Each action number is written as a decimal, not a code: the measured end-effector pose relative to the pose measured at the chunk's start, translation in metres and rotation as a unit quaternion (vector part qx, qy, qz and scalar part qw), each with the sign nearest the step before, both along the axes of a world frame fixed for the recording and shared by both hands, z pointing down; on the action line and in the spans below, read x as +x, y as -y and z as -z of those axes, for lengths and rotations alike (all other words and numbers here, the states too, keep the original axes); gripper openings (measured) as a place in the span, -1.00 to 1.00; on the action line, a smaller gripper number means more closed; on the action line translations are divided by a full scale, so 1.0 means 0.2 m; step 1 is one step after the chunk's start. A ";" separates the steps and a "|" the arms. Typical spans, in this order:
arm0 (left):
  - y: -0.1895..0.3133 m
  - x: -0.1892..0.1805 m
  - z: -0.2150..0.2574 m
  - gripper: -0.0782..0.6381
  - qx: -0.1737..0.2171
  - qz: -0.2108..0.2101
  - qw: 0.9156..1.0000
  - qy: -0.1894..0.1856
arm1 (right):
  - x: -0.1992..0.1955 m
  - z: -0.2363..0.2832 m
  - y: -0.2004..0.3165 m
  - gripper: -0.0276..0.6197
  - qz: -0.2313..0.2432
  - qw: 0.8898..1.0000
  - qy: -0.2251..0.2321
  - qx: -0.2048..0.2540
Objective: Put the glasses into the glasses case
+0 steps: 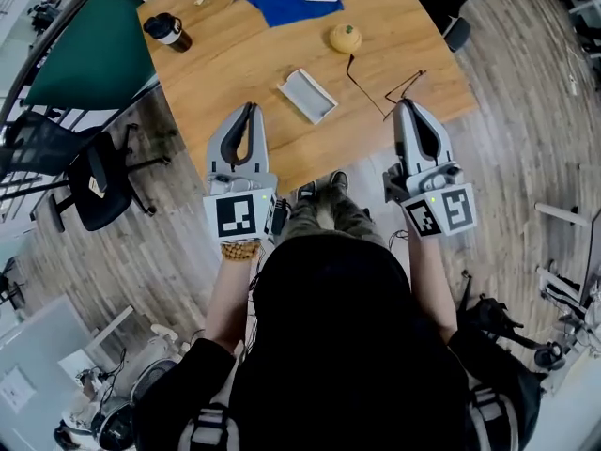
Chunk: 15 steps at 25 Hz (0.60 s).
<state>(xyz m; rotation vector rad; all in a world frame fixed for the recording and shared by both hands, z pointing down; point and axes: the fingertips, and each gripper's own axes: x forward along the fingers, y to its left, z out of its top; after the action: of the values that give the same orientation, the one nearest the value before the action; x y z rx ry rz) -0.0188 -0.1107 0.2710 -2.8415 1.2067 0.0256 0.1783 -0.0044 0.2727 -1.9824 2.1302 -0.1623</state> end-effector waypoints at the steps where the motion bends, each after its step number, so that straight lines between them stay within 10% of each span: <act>1: 0.01 0.03 0.00 -0.69 0.001 0.008 1.000 0.007 | 0.04 -0.01 0.02 -0.87 0.008 1.000 0.004 0.000; 15: -0.04 0.07 -0.08 -0.69 0.024 0.111 0.992 0.056 | 0.16 -0.35 0.24 -0.87 0.125 0.991 0.010 -0.044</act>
<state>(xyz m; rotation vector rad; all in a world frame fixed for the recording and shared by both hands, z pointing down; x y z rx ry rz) -0.0055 -0.1029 0.2867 -2.6105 1.4674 -0.1120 0.2094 -0.0530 0.3425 -1.7429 2.3895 -0.3227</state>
